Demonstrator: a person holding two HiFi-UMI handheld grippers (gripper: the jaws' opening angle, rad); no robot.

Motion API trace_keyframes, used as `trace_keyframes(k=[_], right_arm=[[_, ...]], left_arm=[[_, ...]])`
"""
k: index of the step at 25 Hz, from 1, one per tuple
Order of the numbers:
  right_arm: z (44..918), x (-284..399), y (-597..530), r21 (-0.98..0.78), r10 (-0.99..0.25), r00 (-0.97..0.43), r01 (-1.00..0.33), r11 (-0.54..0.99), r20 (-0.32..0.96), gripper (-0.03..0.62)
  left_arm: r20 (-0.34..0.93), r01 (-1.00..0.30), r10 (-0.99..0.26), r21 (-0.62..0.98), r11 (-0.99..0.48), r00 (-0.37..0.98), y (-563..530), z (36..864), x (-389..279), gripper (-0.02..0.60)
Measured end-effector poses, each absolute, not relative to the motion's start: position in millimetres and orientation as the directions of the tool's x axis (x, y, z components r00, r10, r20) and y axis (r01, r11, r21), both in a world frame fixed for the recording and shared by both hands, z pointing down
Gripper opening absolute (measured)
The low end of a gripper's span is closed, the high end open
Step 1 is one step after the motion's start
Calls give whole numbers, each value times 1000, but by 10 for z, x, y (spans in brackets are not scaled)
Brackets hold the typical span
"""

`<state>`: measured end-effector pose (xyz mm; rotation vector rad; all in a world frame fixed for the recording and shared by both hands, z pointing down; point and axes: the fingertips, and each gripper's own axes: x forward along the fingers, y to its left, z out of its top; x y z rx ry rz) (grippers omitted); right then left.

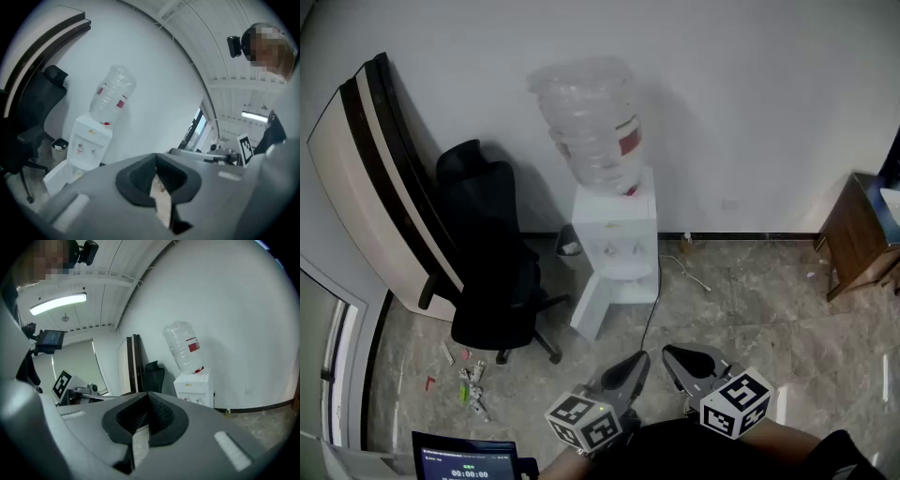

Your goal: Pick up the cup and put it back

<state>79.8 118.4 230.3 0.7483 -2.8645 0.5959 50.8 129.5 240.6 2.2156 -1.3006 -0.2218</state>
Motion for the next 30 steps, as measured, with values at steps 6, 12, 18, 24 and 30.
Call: trace_keyframes(k=[6,12,18,24,30], right_arm=[[2299,812,1180,-344,-444,-869,-494,798,218,6],[2289,843,1166,-345,-453,-867,-498,796,207,7],[2317,895,1158,-344,-457,-863,-505,791,217,8],[2342,1048,1095,-351,-455,-862,-507,787,225,8],[2370,1384,943,-359,-456,-861,-509,782,226,8]], left_arm=[[133,-755,-845,536,-378,517,1279,2389,530,4],[138,-752,-844,544,-373,518,1275,2414,543,3],[141,-754,-843,542,-373,518,1272,2420,600,5],[144,-749,-843,552,-366,518,1198,2449,749,3],[153,-747,-839,557,-364,523,1066,2490,1098,4]])
